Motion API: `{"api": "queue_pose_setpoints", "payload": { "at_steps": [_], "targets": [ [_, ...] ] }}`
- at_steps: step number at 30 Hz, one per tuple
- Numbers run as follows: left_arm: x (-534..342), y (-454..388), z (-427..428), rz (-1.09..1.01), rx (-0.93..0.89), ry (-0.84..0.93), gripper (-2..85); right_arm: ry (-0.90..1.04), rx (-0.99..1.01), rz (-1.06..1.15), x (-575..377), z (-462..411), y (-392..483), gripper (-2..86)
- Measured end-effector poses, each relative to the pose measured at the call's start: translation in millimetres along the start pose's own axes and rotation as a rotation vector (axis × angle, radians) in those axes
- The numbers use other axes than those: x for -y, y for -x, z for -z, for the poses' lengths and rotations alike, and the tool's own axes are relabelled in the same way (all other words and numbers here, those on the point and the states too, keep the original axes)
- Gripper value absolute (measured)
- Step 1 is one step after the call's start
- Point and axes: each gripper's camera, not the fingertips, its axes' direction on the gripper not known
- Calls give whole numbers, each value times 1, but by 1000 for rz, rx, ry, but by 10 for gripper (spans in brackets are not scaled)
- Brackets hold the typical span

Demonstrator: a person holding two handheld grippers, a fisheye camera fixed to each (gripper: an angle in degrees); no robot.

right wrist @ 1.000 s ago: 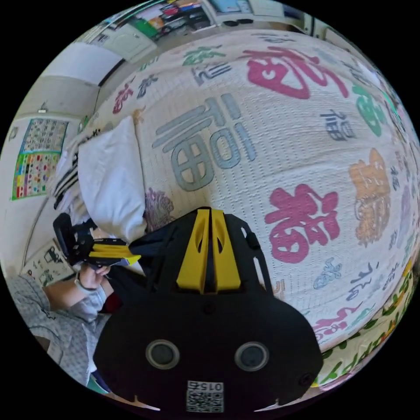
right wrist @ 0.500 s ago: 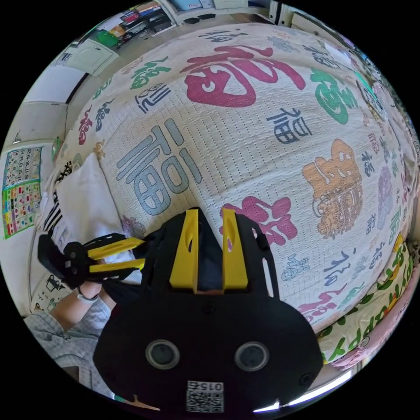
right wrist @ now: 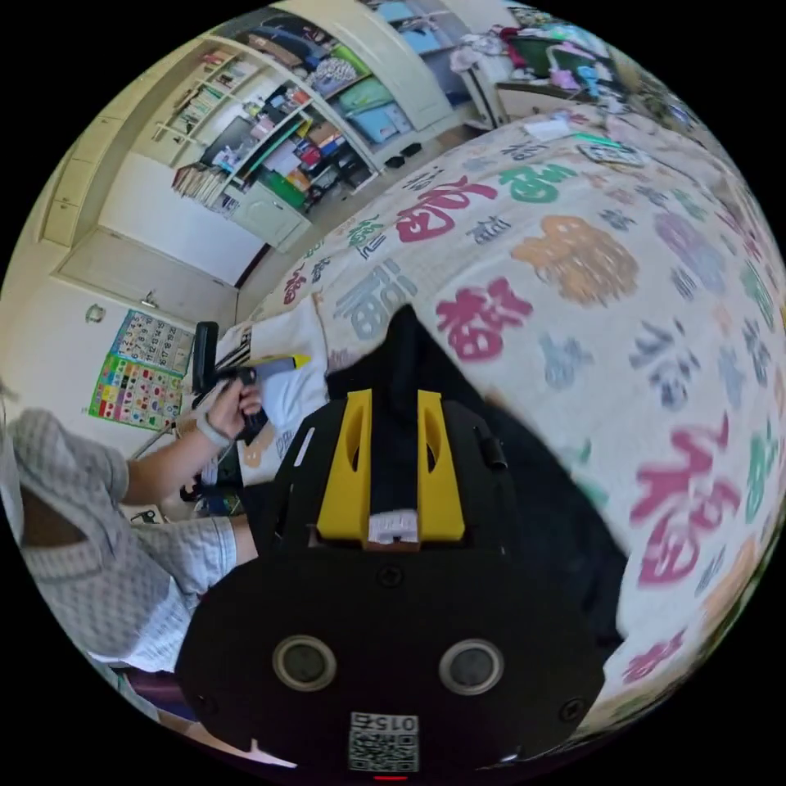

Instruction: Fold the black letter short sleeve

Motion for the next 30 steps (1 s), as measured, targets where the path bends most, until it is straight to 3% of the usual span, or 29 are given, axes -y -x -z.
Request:
{"api": "queue_pose_setpoints", "payload": {
  "at_steps": [4,6,11,17,19,21,30],
  "targets": [
    [-70,-36,-27,-128,19,329,64,-8,-69,-340,-186,23,7,112],
    [-122,-43,-44,-123,98,526,73,61,-116,-644,-313,20,27,126],
    [-194,-44,-83,-90,240,725,82,106,-45,-1103,-495,-3,81,141],
    [-225,-86,-130,-219,406,687,67,159,97,-1175,-564,-53,112,134],
    [-231,-94,-144,-214,406,700,53,179,49,-1161,-568,-53,119,119],
    [-237,-103,-161,-212,383,748,7,209,56,-1114,-576,-48,130,31],
    [-272,-133,-220,-234,506,693,-6,131,27,-1167,-627,-28,183,7]
  ]
}}
